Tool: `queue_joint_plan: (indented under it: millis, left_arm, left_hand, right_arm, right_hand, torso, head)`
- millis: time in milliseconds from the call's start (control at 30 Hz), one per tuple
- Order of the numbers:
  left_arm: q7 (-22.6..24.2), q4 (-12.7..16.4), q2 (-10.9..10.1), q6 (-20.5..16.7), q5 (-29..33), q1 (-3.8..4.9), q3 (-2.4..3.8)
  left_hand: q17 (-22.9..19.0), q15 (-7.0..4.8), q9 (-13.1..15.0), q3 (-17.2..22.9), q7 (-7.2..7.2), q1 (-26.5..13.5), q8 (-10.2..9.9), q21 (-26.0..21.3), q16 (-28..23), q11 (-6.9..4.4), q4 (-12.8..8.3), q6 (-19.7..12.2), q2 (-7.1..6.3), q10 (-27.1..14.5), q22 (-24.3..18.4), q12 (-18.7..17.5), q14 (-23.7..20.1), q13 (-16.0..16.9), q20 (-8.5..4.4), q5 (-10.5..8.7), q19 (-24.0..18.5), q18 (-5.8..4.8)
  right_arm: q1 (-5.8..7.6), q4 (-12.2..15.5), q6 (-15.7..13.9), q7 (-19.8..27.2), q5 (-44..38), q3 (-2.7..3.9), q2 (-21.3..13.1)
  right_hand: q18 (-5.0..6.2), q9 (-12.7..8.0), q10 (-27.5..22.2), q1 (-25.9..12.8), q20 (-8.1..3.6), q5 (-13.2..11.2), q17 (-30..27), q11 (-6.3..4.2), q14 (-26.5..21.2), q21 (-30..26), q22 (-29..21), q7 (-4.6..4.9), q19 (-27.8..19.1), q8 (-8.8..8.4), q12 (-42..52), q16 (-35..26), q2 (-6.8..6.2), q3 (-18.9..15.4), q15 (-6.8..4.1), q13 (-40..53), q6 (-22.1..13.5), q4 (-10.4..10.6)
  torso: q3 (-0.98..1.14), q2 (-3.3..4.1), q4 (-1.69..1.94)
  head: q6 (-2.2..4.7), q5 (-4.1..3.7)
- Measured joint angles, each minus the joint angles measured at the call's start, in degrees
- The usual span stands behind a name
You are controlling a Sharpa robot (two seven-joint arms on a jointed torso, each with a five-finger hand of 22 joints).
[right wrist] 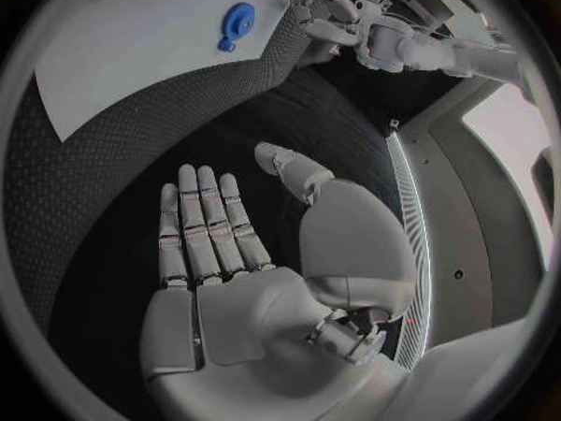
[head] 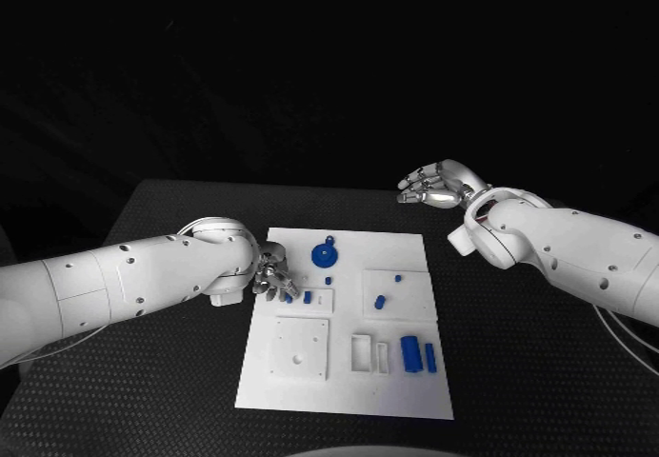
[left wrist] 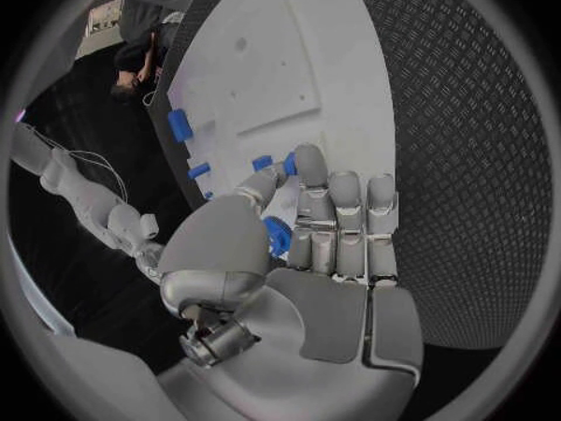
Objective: Assemble the parts on the task board
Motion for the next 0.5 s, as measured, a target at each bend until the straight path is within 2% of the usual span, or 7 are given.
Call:
queue_joint_plan:
  millis: [267,300,367,500]
  left_arm:
    - [-0.2,-0.3,0.3,0.0,0.0,0.01,-0.13]
    - [-0.2,-0.3,0.3,0.0,0.0,0.01,-0.13]
    - [-0.2,-0.3,0.3,-0.1,0.1,0.02,-0.13]
    - [-0.3,-0.3,0.2,-0.5,0.3,0.02,-0.13]
  left_hand:
    - [0.0,-0.04,-0.2,0.0,0.01,-0.4,-0.4,0.0,0.0,0.01,0.0,0.0,-0.02,0.0,-0.1,0.0,0.0,0.0,0.0,-0.71,0.0,0.0]
    - [0.0,-0.06,-0.4,0.1,0.09,-0.4,-0.6,0.0,0.0,0.04,0.1,0.1,-0.02,0.0,-0.1,0.0,0.0,0.0,0.0,-1.26,0.0,0.0]
    - [0.0,-0.22,-1.1,0.5,0.32,-0.6,-1.3,0.0,0.0,0.09,0.5,-0.1,-0.19,0.1,-0.2,0.0,0.1,0.0,0.0,-4.05,0.0,0.0]
    - [-0.1,-0.23,-2.3,4.2,0.62,-2.4,-1.9,0.0,0.0,0.09,-1.5,-0.9,-2.05,0.1,-0.4,0.0,0.1,0.0,-0.21,-7.89,0.2,0.0]
  right_arm:
    - [0.0,0.0,0.0,0.0,0.0,0.0,0.0]
    - [0.0,0.0,0.0,0.0,0.0,0.0,0.0]
    - [0.0,0.0,0.0,0.0,0.0,0.0,0.0]
    - [0.0,0.0,0.0,0.0,0.0,0.0,0.0]
  right_hand:
    - [0.0,0.0,0.0,0.0,0.0,0.0,-0.1,0.0,0.0,0.0,0.0,0.0,0.0,0.0,0.0,0.0,0.0,0.0,0.0,0.0,0.0,0.0]
    - [0.0,0.0,0.0,0.0,0.0,0.0,-0.1,0.0,0.0,0.0,0.0,0.0,0.0,0.0,0.0,0.0,0.0,0.0,0.0,0.0,0.0,0.0]
    - [0.0,0.0,0.0,0.0,0.0,0.0,-0.1,0.0,0.0,0.0,0.0,0.0,0.0,0.0,0.0,0.0,0.0,0.0,0.0,0.0,0.0,0.0]
    - [0.0,0.0,0.0,0.0,0.0,0.0,-0.1,0.0,0.0,-0.2,0.1,0.0,0.0,0.0,0.0,0.0,0.0,0.0,0.0,0.0,0.0,0.0]
  torso:
    - [0.04,0.02,0.0]
    - [0.03,0.02,0.0]
    - [0.01,0.03,-0.01]
    - [0.01,0.03,-0.02]
  head:
    - [0.02,-0.08]
    - [0.02,-0.1]
    - [0.02,-0.11]
    - [0.07,-0.17]
